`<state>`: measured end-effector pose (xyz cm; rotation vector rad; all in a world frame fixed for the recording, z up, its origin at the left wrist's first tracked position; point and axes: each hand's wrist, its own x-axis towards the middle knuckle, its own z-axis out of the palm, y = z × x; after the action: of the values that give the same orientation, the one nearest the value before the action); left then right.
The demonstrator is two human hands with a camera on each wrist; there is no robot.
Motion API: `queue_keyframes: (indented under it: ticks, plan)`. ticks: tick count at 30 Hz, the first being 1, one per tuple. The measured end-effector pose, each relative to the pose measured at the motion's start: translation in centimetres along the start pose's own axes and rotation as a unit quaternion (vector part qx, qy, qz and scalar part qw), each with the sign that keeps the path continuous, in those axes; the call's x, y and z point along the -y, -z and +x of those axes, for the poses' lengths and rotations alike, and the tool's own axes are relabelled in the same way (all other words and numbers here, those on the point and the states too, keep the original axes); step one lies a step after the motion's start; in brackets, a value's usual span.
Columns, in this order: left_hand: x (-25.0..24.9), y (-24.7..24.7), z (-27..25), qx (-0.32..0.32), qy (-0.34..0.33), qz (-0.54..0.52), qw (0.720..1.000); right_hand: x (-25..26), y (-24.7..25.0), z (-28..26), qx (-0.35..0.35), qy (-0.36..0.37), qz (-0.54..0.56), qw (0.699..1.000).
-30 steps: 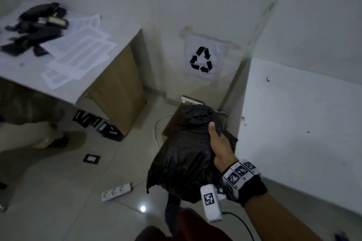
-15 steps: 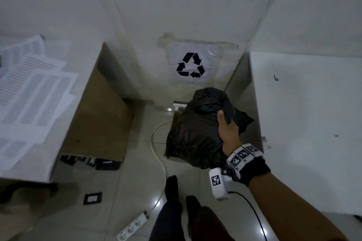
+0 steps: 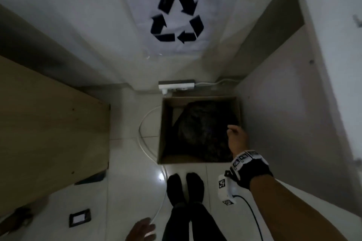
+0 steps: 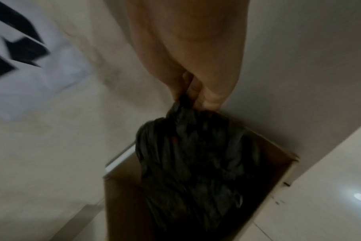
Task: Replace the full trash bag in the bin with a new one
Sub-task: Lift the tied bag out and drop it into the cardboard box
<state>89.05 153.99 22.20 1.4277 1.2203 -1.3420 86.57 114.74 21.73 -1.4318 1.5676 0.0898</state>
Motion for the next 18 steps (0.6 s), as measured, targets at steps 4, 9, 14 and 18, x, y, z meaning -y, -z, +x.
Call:
queue_keyframes:
  ticks: [4, 9, 14, 18]
  plan:
    - [-0.3, -5.0, 1.8, 0.026, -0.016, 0.07, 0.997, -4.4, -0.8, 2.9, -0.035, -0.004, -0.059, 0.998]
    - [-2.5, -8.4, 6.5, -0.03, -0.037, -0.014, 0.999, -9.3, -1.5, 5.9, -0.047, -0.039, -0.161, 0.985]
    - [-6.1, -13.9, 10.1, -0.055, -0.094, -0.05, 0.993, -11.4, -1.8, 9.8, -0.031, -0.078, -0.143, 0.986]
    - [-9.1, -15.4, 12.4, -0.034, -0.183, -0.03, 0.982, -12.9, -2.3, 11.3, 0.003, -0.089, -0.146, 0.985]
